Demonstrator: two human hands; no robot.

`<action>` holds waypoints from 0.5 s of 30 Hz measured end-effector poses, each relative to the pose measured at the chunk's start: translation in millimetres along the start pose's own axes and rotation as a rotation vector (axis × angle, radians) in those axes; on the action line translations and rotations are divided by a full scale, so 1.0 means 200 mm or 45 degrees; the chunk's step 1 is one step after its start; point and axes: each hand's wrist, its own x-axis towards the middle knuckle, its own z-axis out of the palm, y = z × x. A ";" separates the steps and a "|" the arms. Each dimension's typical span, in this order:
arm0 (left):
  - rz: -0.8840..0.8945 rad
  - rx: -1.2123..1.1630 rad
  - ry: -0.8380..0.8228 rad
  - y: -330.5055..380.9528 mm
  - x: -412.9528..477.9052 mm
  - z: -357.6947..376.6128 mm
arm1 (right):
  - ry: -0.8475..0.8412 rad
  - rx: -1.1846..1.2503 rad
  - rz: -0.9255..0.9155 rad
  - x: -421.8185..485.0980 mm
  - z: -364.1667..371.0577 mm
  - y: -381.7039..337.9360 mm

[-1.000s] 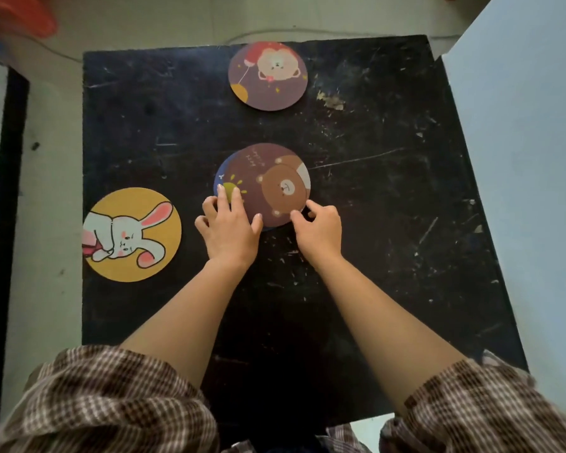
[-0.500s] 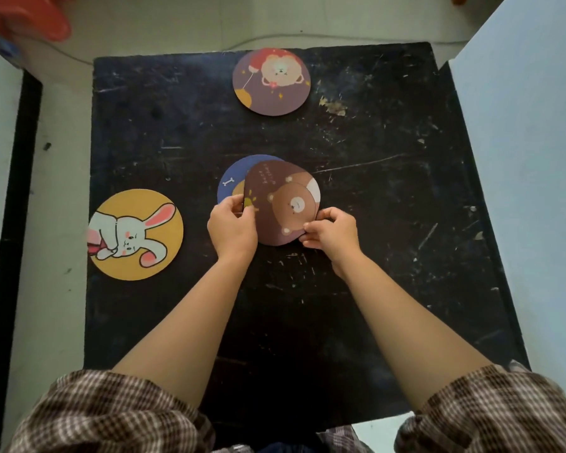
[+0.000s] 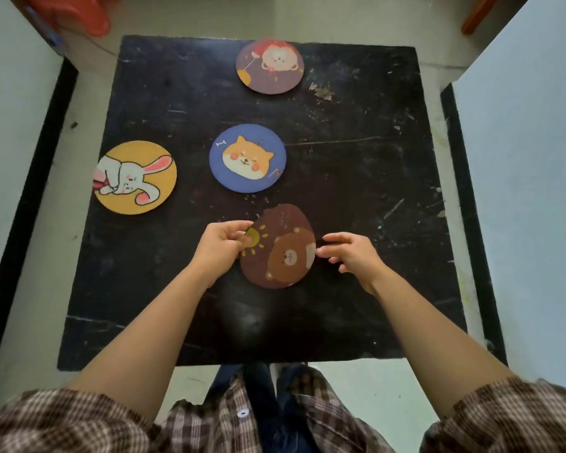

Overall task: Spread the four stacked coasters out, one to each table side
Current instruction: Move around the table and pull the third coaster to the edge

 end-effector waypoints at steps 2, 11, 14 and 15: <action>-0.018 0.020 -0.063 0.01 -0.06 0.02 | -0.055 -0.099 -0.115 -0.03 0.00 0.04; 0.075 0.047 -0.190 0.16 -0.23 0.05 | 0.007 -0.196 -0.559 -0.13 0.07 0.02; 0.113 -0.011 -0.113 0.17 -0.28 0.02 | -0.064 -0.058 -0.561 -0.20 0.05 0.00; 0.122 -0.080 -0.039 0.15 -0.30 0.01 | -0.070 -0.063 -0.522 -0.22 0.04 0.00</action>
